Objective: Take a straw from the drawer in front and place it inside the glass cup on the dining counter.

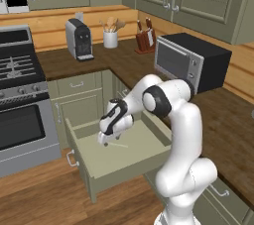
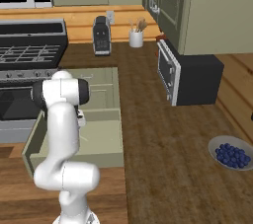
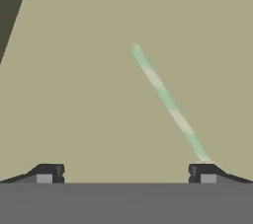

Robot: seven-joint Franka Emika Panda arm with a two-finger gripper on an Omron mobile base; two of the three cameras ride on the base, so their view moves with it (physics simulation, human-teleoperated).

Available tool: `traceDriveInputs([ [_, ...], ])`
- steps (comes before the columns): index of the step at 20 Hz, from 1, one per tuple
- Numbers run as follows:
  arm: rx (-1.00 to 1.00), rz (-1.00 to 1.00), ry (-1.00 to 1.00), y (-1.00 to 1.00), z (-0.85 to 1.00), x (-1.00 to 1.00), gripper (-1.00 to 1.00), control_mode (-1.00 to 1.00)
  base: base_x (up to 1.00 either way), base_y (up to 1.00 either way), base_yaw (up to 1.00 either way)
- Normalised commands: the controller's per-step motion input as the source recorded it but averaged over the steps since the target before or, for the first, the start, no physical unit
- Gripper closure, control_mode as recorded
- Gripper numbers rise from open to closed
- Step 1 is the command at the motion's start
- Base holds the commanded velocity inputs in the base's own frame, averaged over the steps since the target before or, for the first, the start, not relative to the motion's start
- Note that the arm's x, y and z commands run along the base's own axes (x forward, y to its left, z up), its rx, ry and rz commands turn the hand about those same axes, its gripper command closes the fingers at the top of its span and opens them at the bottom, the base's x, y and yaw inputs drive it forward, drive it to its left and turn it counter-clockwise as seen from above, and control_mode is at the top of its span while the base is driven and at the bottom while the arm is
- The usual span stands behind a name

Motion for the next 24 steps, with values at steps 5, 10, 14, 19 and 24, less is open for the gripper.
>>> traceDriveInputs([
  [5,-0.04,0.12,0.0,0.0,-0.23,0.36,-1.0,-1.0,0.0,0.0,0.0],
  [10,-0.03,0.1,0.0,0.0,-0.33,0.35,-1.0,-1.0,0.0,0.0,0.0],
  [14,-0.01,0.09,0.0,0.0,-0.38,0.34,-1.0,-1.0,0.0,0.0,0.0],
  [19,0.0,0.05,0.0,0.0,-0.35,0.35,-1.0,-1.0,0.0,0.0,0.0],
  [24,0.0,0.03,0.02,0.0,-0.39,0.12,-1.0,-1.0,0.0,0.0,0.0],
])
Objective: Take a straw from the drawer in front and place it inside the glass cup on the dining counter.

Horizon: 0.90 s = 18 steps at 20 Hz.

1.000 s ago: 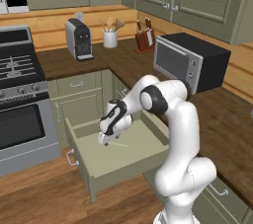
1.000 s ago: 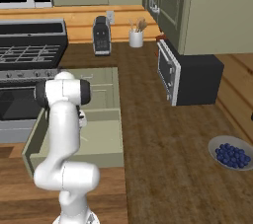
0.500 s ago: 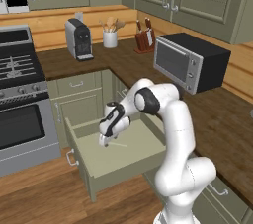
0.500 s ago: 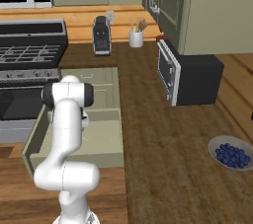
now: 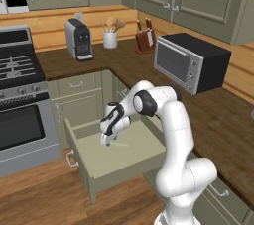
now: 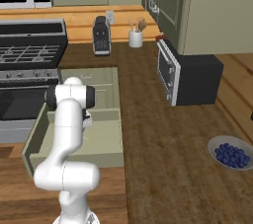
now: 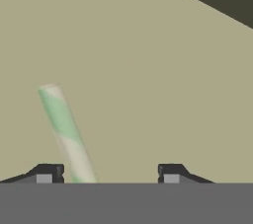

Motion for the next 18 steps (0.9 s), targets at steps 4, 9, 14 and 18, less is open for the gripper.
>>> traceDriveInputs([
  [4,0.0,0.02,0.01,0.0,-0.42,-0.03,1.0,-1.0,0.0,0.0,0.0],
  [9,0.0,0.0,0.0,0.0,-0.35,-0.22,1.0,-1.0,0.0,0.0,0.0],
  [14,0.0,0.0,-0.05,0.0,-0.13,-0.47,1.0,-1.0,0.0,0.0,0.0],
  [18,0.0,0.0,-0.08,0.0,0.1,-0.64,1.0,-1.0,0.0,0.0,0.0],
])
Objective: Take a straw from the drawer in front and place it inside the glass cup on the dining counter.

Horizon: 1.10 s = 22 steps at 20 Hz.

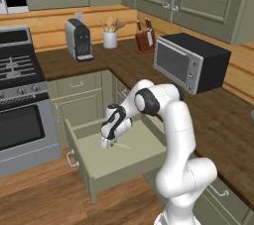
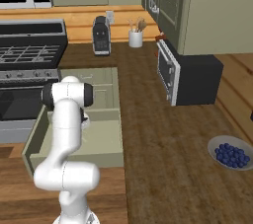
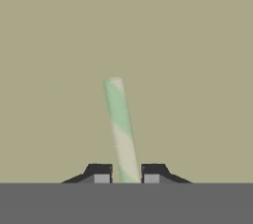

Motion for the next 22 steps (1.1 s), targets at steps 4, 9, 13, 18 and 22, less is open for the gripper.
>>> traceDriveInputs([
  [4,0.0,-0.01,-0.11,0.02,0.81,-0.49,1.0,-1.0,0.0,0.0,0.0],
  [9,0.04,-0.01,-0.05,0.02,1.0,-0.04,1.0,-1.0,0.0,0.0,0.0],
  [13,0.09,-0.02,0.0,0.0,1.0,0.0,1.0,-1.0,0.0,0.0,0.0],
  [18,0.07,-0.08,0.03,0.0,1.0,0.0,1.0,-1.0,0.0,0.0,0.0],
  [22,0.01,-0.16,0.04,0.0,1.0,0.0,1.0,-1.0,0.0,0.0,0.0],
])
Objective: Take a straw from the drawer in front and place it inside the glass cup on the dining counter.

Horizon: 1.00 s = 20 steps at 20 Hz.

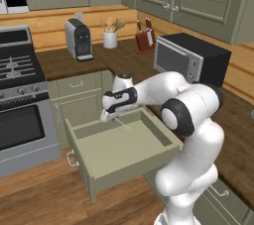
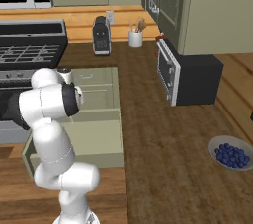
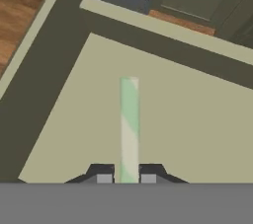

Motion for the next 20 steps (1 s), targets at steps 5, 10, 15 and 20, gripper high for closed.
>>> traceDriveInputs([
  [5,0.0,-0.19,0.01,-0.05,1.0,-0.21,1.0,-1.0,0.0,0.0,0.0],
  [10,0.0,-0.21,0.0,-0.31,0.98,-0.71,1.0,-1.0,0.0,0.0,0.0],
  [15,0.0,-0.17,0.0,-0.39,0.53,-0.83,1.0,-1.0,0.0,0.0,0.0],
  [20,0.01,-0.13,-0.01,-0.38,0.08,-0.79,1.0,-1.0,0.0,0.0,0.0],
])
